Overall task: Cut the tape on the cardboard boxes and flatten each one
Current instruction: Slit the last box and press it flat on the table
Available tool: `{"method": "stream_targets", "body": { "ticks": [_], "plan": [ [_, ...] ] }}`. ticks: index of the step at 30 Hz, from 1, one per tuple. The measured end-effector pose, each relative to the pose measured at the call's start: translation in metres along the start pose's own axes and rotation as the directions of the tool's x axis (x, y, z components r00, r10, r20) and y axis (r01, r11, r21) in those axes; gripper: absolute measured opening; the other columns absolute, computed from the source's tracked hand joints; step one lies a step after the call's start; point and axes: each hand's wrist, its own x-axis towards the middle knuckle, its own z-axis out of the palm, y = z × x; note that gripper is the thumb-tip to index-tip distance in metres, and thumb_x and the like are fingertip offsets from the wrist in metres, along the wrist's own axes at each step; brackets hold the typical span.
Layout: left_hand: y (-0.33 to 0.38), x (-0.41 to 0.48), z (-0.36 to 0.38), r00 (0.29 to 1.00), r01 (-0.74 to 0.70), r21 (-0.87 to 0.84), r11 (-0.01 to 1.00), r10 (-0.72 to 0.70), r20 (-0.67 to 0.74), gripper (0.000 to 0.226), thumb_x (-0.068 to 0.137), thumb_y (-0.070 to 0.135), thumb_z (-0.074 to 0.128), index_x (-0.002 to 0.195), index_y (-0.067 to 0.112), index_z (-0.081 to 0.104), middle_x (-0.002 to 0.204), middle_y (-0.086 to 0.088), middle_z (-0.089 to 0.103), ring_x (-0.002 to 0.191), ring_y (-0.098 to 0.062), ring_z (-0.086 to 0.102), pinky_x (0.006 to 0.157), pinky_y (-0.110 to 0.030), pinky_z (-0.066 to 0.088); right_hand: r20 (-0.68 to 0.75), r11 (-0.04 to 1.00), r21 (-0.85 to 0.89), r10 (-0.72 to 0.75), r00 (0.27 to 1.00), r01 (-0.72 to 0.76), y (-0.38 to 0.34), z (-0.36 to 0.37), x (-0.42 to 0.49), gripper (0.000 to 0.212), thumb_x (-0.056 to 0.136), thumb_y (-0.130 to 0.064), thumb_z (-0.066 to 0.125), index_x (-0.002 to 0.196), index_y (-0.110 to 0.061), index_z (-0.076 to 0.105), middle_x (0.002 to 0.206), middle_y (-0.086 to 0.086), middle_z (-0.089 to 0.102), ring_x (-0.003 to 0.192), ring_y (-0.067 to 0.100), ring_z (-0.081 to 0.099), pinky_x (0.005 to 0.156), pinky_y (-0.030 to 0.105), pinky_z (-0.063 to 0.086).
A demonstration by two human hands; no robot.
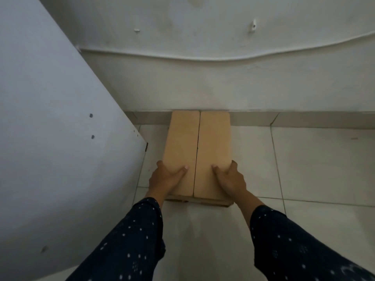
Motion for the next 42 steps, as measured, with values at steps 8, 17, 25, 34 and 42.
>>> {"method": "stream_targets", "body": {
  "ticks": [8,17,25,34,42],
  "plan": [
    [0.08,-0.115,-0.074,0.999,0.008,-0.016,1.0,-0.008,-0.046,0.103,0.075,0.077,0.064,0.147,0.012,0.028,0.141,-0.007,0.052,0.124,-0.029,0.055,0.086,-0.033,0.046,-0.053,1.0,-0.021,-0.015,0.998,0.014,-0.065,-0.091,-0.101,0.077,0.092,-0.061,0.052,0.148,-0.015,0.026,0.136,0.012,0.052,0.12,0.035,0.053,0.097,0.042,0.045],
    [0.201,-0.314,-0.24,0.997,0.016,-0.068,0.998,-0.021,-0.079,0.112,0.07,0.088,0.057,0.146,0.01,0.03,0.138,-0.009,0.051,0.121,-0.031,0.055,0.092,-0.04,0.049,-0.074,0.999,-0.047,-0.025,0.997,0.021,-0.222,-0.244,-0.291,0.072,0.091,-0.058,0.056,0.142,-0.012,0.033,0.133,0.014,0.042,0.117,0.033,0.05,0.091,0.037,0.04],
    [0.277,-0.435,-0.408,0.978,-0.096,-0.105,0.99,0.075,-0.193,0.109,0.075,0.086,0.053,0.146,0.008,0.028,0.142,-0.009,0.046,0.12,-0.032,0.054,0.093,-0.042,0.046,-0.135,0.986,-0.005,-0.166,0.977,0.167,-0.38,-0.336,-0.444,0.069,0.088,-0.056,0.061,0.138,-0.02,0.032,0.133,0.012,0.036,0.099,0.026,0.045,0.09,0.038,0.043],
    [0.232,-0.444,-0.582,0.928,-0.219,-0.205,0.954,0.138,-0.345,0.098,0.08,0.083,0.048,0.143,0.009,0.03,0.14,-0.009,0.044,0.119,-0.033,0.054,0.089,-0.041,0.041,-0.017,0.933,0.235,-0.275,0.961,0.271,-0.526,-0.271,-0.54,0.065,0.063,-0.063,0.064,0.113,-0.057,0.023,0.123,0.01,0.051,0.102,0.033,0.059,0.092,0.051,0.052],
    [0.102,-0.413,-0.731,0.933,-0.259,-0.164,0.952,0.203,-0.298,0.099,0.087,0.081,0.038,0.158,0.017,0.012,0.155,-0.009,0.026,0.134,-0.033,0.044,0.103,-0.044,0.04,0.014,0.922,0.286,-0.277,0.961,0.262,-0.622,-0.119,-0.619,0.067,0.069,-0.05,0.063,0.124,-0.058,0.025,0.123,0.012,0.046,0.097,0.032,0.055,0.086,0.044,0.05]
  ]
}}
